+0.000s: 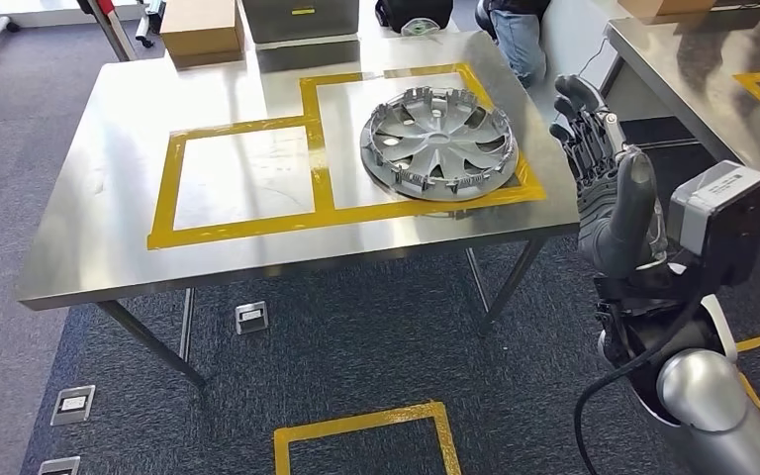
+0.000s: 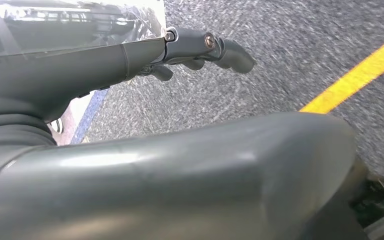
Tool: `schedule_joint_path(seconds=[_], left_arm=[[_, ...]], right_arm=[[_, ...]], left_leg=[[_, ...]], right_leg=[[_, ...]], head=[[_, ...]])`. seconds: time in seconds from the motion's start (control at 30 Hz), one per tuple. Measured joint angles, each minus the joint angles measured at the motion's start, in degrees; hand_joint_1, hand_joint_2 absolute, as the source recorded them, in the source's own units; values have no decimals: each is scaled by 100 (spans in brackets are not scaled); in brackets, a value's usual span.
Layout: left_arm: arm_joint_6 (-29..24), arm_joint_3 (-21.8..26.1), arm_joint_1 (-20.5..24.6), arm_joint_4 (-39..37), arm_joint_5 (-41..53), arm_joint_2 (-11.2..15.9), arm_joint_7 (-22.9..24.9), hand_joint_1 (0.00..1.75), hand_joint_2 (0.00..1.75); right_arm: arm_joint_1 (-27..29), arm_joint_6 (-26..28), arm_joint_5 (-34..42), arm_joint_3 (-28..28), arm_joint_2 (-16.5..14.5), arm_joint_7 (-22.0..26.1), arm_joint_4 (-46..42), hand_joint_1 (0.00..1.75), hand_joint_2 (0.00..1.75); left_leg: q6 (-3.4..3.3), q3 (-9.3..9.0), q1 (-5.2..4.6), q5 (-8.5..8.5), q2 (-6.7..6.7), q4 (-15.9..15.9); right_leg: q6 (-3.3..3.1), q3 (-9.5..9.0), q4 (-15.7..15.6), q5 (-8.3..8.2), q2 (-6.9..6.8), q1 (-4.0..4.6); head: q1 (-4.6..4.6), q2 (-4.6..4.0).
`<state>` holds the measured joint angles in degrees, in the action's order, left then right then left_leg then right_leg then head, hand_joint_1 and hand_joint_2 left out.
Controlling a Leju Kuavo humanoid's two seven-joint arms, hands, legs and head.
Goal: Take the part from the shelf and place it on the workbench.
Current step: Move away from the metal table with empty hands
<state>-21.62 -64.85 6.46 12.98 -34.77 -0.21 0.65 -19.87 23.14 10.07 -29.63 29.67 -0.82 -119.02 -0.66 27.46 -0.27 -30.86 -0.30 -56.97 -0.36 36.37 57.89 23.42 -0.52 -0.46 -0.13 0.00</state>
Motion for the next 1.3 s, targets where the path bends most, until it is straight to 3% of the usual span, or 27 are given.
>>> schedule_joint_path(seconds=[0.07, 0.1, 0.17, 0.2, 0.23, 0.27, 0.3, 0.33, 0.4, 0.47, 0.53, 0.57, 0.6, 0.67, 0.7, 0.73, 0.8, 0.83, 0.87, 0.9, 0.97, 1.03, 1.07, 1.13, 1.2, 1.23, 1.3], left_arm=[[-4, 1, 0, -1, -2, 1, 9, 0, 0], [-7, 1, 4, -1, -3, 1, 13, 0, 0], [-6, 1, 15, 0, -3, -3, 20, 0, 0], [-3, 1, 15, 1, -3, -7, 21, 0, 0], [1, 1, 15, 1, -2, -10, 22, 0, 0], [0, 1, 16, 1, -2, -12, 22, 0, 0], [0, 1, 18, 1, -2, -12, 23, 0, 0], [0, 1, 21, 1, -2, -13, 23, 0, 0], [-1, 0, 22, 3, -2, -21, 24, 0, 0], [-5, 1, 24, 5, -3, -32, 23, 0, 0], [-10, 1, 24, 4, -5, -38, 22, 0, 0], [-12, 1, 23, 4, -7, -39, 22, 0, 0], [-14, 1, 20, 4, -10, -39, 23, 0, 0], [-19, 0, 25, 5, -16, -40, 24, 0, 0], [-22, 0, 32, 5, -19, -40, 25, 0, 0], [-26, 0, 38, 5, -20, -41, 25, 0, 0], [-34, 0, 43, 5, -22, -42, 30, 0, 0], [-40, 0, 43, 5, -24, -42, 33, 0, 0], [-45, 0, 45, 5, -27, -42, 36, 0, 0], [-52, 0, 46, 5, -30, -42, 38, 0, 0], [-70, 0, 39, 5, -33, -45, 38, 0, 0], [-89, 1, 19, 5, -44, -47, 39, 0, 0], [-95, 1, 14, 5, -54, -48, 39, 0, 0], [-97, 2, 14, 5, -73, -50, 40, 0, 0], [-96, 2, 13, 5, -82, -56, 40, 0, 0], [-95, 2, 11, 5, -84, -58, 40, 0, 0], [-96, 2, 9, 5, -83, -58, 40, 0, 0]], right_arm=[[16, -7, 3, 13, 8, -11, -1, 0, 0], [22, -10, 4, 20, 12, -18, -2, 0, 0], [38, -16, 5, 29, 17, -35, -2, 0, 0], [46, -20, 5, 30, 18, -44, -1, 0, 0], [55, -25, 5, 30, 18, -54, -1, 0, 0], [60, -31, 5, 30, 19, -62, -1, 0, 0], [61, -36, 4, 31, 20, -70, -1, 0, 0], [57, -39, 4, 32, 20, -73, -1, 0, 0], [47, -46, 1, 38, 22, -79, -8, 0, 0], [32, -57, -9, 43, 28, -83, -16, 0, 0], [16, -67, -16, 42, 36, -86, -17, 0, 0], [6, -74, -16, 39, 38, -90, -16, 0, 0], [-1, -81, -15, 36, 38, -93, -14, 0, 0], [-19, -98, -7, 32, 38, -100, -8, 0, 0], [-26, -107, -2, 29, 38, -101, -3, 0, 0], [-30, -115, 3, 26, 38, -102, 2, 0, 0], [-35, -130, 7, 19, 38, -104, 15, 0, 0], [-37, -134, 8, 18, 38, -105, 21, 0, 0], [-38, -137, 10, 20, 39, -107, 26, 0, 0], [-40, -137, 13, 23, 40, -109, 29, 0, 0], [-43, -138, 19, 30, 43, -108, 31, 0, 0], [-39, -139, 23, 31, 47, -107, 34, 0, 0], [-37, -138, 24, 31, 51, -108, 37, 0, 0], [-35, -138, 25, 32, 62, -108, 43, 0, 0], [-32, -137, 25, 32, 67, -108, 49, 0, 0], [-29, -137, 25, 31, 67, -108, 53, 0, 0], [-27, -137, 27, 30, 67, -108, 61, 0, 0]], left_leg=[[-97, 87, 17, 129, 23, 41], [-136, 157, 30, 206, 35, 60], [-180, 322, 26, 340, 45, 52], [-185, 416, 18, 404, 46, 38], [-186, 514, 11, 466, 48, 21], [-184, 615, 5, 526, 49, -2], [-179, 714, -1, 581, 49, -29], [-171, 804, -6, 632, 48, -62], [-134, 934, -23, 724, 39, -113], [-69, 985, -19, 830, 33, -113], [3, 1016, -3, 902, 27, -96], [38, 1058, 1, 810, 23, -153], [72, 1113, 8, 603, 20, -307], [137, 1266, 42, -6, 21, -944], [166, 1321, 59, -222, 22, -1316], [189, 1329, 74, -298, 22, -1597], [218, 1109, 92, -79, 22, -1646], [223, 859, 101, 75, 22, -1390], [220, 547, 103, 121, 20, -998], [193, 263, 98, 84, 13, -598], [109, 1, 68, -61, 1, -127], [-1, 69, 56, 4, 10, -78], [-54, 111, 59, 67, 23, -61], [-138, 228, 72, 230, 49, -25], [-172, 397, 53, 383, 55, -33], [-177, 500, 42, 454, 56, -47], [-176, 711, 23, 579, 58, -91]], right_leg=[[62, 73, 82, 138, 12, -8], [88, 145, 265, 363, 18, -12], [127, 320, 924, 943, 22, -27], [141, 379, 1274, 1109, 22, -30], [148, 381, 1512, 1130, 22, -30], [145, 304, 1578, 1023, 22, -29], [129, 128, 1432, 850, 22, -26], [102, -137, 1109, 703, 22, -19], [30, -710, 280, 701, 17, 9], [-37, -928, -134, 791, 16, 46], [-109, -856, -177, 686, 6, 49], [-150, -810, -198, 621, -4, 36], [-186, -749, -216, 543, -14, 18], [-224, -588, -215, 398, -20, -2], [-222, -495, -201, 333, -22, -4], [-215, -398, -181, 270, -23, -8], [-184, -188, -118, 159, -24, -24], [-162, -87, -75, 109, -24, -34], [-134, 5, -28, 66, -21, -37], [-101, 73, 13, 27, -19, -38], [-27, 130, 45, -60, -19, -39], [54, 140, 17, -143, -14, -57], [86, 169, 42, -77, -6, -65], [127, 292, 394, 388, 7, -75], [155, 439, 1104, 946, 8, -74], [163, 467, 1419, 1052, 8, -74], [153, 311, 1583, 888, 8, -72]], head=[[4, 0], [22, 0], [77, 0], [98, 0], [114, 0], [129, 0], [144, 0], [159, 0], [179, 0], [189, 0], [197, 0], [194, 0], [172, 0], [107, 0], [74, 0], [50, 0], [22, 0], [10, 0], [0, 0], [-6, 0], [-6, 0], [1, 0], [1, 0], [40, 0], [96, 0], [117, 0], [149, 0]])
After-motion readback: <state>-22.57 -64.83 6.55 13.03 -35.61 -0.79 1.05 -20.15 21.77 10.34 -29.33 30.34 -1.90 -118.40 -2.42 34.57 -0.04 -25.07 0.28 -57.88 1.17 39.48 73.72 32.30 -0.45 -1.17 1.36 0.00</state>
